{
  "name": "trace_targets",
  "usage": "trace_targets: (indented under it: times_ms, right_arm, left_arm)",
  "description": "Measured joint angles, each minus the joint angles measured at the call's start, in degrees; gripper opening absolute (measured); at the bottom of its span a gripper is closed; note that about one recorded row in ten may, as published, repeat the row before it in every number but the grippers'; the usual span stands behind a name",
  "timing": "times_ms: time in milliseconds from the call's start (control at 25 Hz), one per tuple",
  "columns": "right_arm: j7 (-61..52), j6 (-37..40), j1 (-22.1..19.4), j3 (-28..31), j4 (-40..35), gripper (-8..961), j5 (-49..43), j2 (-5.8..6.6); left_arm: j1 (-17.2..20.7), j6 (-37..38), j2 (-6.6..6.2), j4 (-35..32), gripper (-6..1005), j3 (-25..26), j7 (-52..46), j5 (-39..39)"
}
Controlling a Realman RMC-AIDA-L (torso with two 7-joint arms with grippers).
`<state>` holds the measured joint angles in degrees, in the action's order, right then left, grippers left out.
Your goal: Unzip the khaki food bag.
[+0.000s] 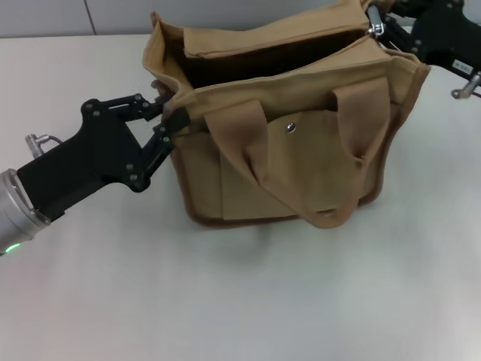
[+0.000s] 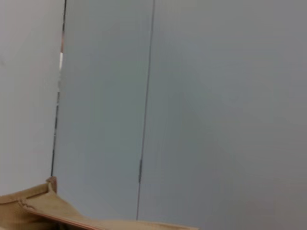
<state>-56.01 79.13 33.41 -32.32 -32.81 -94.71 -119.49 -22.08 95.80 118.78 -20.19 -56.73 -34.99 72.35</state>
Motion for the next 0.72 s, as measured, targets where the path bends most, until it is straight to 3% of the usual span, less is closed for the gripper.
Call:
trace_targets:
  times_ms: [120, 160, 320, 360, 440, 480, 520, 600, 640, 720]
  right_arm:
    - [-0.54, 2.66, -3.17, 0.1, -0.79, 120, 4.43, 0.1]
    - [-0.54, 2.66, -3.17, 0.1, -0.79, 153, 4.43, 0.1]
    - [-4.06, 10.77, -11.27, 0.1, -3.32, 314, 13.65, 0.29]
    - [-4.06, 10.77, -11.27, 0.1, -3.32, 375, 13.65, 0.29]
    - [-7.07, 17.31, -15.81, 0.01, -5.98, 498, 14.83, 0.29]
    - [-7.07, 17.31, -15.81, 0.01, -5.98, 547, 14.83, 0.29]
    - [-8.03, 23.89, -18.35, -0.45, -6.76, 596, 14.28, 0.37]
    - [-8.02, 27.36, -19.38, -0.75, -6.76, 695, 13.23, 0.43]
    - [-7.28, 32.71, -20.65, -1.49, -6.58, 720, 9.14, 0.45]
    - [-6.74, 34.29, -20.91, -1.96, -6.41, 771, 6.54, 0.35]
  left_arm:
    - [1.88, 2.09, -0.25, -0.03, 187, 1.15, -0.3, -1.87]
    - [1.88, 2.09, -0.25, -0.03, 225, 1.15, -0.3, -1.87]
    - [4.48, 5.99, -0.73, -0.61, 377, 3.37, -1.44, -3.1]
    - [4.86, 6.8, -1.05, -0.7, 415, 3.55, -2.23, -3.08]
    - [5.79, 9.5, -2.6, -1.39, 475, 3.17, -5.87, -2.22]
    - [5.91, 10.8, -3.27, -1.77, 505, 2.62, -7.5, -1.11]
    - [5.97, 11.75, -3.75, -2.07, 534, 2.22, -8.46, -0.06]
    - [5.95, 12.5, -4.2, -2.35, 594, 1.96, -9.67, 1.17]
    - [5.27, 13.79, -4.74, -3.55, 624, 1.59, -14.89, 7.43]
    - [4.84, 13.42, -4.46, -3.88, 660, 1.56, -16.64, 9.81]
